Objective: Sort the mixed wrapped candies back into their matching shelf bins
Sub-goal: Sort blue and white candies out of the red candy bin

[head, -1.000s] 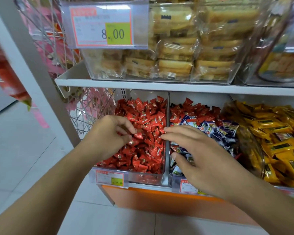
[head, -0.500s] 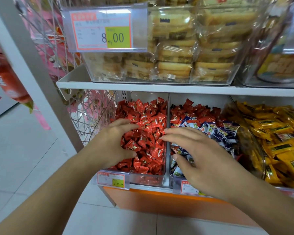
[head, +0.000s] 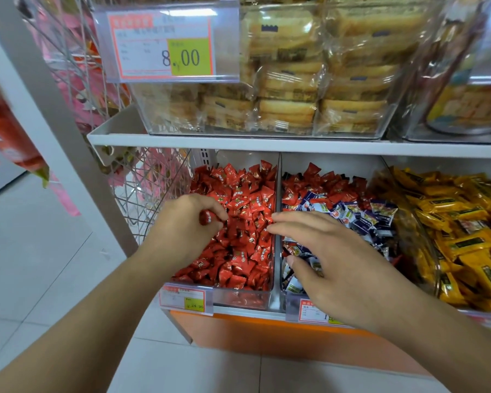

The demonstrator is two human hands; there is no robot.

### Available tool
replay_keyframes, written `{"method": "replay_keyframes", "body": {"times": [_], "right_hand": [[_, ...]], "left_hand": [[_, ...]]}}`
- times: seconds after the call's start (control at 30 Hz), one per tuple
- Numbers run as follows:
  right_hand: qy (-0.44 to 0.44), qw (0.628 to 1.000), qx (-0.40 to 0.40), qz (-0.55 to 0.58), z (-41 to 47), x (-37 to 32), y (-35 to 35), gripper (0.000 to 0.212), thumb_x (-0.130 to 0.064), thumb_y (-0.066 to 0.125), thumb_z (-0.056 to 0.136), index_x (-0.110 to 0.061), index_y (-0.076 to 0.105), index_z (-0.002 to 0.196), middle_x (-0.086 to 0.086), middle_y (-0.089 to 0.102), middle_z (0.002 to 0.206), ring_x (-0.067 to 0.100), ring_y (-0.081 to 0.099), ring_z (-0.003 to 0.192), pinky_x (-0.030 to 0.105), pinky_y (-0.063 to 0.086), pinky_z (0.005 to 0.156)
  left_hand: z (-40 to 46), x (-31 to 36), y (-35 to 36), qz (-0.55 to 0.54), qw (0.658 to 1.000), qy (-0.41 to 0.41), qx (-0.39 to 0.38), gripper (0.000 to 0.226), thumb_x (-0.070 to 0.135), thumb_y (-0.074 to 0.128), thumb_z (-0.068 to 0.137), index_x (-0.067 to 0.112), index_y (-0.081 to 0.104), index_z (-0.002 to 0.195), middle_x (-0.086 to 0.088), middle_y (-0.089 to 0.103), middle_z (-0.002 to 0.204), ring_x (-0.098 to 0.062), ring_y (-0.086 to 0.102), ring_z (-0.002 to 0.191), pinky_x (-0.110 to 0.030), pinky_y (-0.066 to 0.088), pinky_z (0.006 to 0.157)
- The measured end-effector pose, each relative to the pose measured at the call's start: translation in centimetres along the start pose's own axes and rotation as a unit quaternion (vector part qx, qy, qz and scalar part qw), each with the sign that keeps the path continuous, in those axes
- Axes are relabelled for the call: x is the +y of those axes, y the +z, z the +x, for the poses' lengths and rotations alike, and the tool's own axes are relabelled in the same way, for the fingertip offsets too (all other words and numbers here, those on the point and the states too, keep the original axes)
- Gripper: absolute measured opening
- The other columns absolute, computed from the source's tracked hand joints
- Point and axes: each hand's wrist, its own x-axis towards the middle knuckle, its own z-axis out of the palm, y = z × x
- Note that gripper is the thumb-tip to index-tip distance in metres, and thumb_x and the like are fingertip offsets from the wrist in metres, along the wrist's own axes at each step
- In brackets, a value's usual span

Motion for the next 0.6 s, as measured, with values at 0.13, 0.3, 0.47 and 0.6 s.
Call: {"method": "replay_keyframes", "body": {"times": [0.13,0.3,0.47,0.6], "right_hand": [[0.002,1.0,-0.003,-0.001,0.1,-0.1,0.0,0.05,-0.029,0.053,0.104,-0.044,0.044,0.15,-0.037,0.029,0.154,-0.021,0.013,0.136,-0.005,-0.003,0.104],[0.004,1.0,-0.002,-0.004,0.0,-0.2,0.1,0.05,-0.03,0.053,0.104,-0.045,0.042,0.151,-0.038,0.027,0.155,-0.015,0.014,0.143,-0.005,-0.003,0.104],[0.004,1.0,-0.005,-0.004,-0.1,-0.2,0.1,0.051,-0.031,0.053,0.104,-0.045,0.041,0.151,-0.039,0.025,0.155,-0.016,0.013,0.143,-0.005,-0.002,0.104],[0.002,1.0,-0.008,0.0,-0.1,0.0,0.1,0.052,-0.029,0.053,0.104,-0.046,0.041,0.151,-0.039,0.025,0.155,-0.017,0.013,0.143,-0.005,0.0,0.105]], "left_hand": [[-0.4,-0.2,-1.4,0.03,0.999,0.036,-0.026,0.019,0.036,0.078,0.09,0.044,0.072,0.106,0.02,0.066,0.114,0.002,0.064,0.087,-0.011,0.049,0.072],[-0.4,-0.3,0.1,0.127,0.963,0.094,-0.218,0.068,0.045,0.089,0.074,0.047,0.06,0.135,0.023,0.033,0.158,-0.006,0.037,0.142,-0.037,0.032,0.121],[0.5,-0.9,2.3,0.197,0.963,0.109,-0.151,0.061,0.027,0.091,0.069,0.041,0.069,0.125,0.016,0.049,0.146,-0.02,0.043,0.132,-0.038,0.039,0.114],[1.6,-1.2,2.1,0.126,0.984,0.106,-0.068,0.046,0.007,0.087,0.073,0.025,0.077,0.114,0.005,0.07,0.119,-0.013,0.064,0.106,-0.026,0.048,0.102]]}}
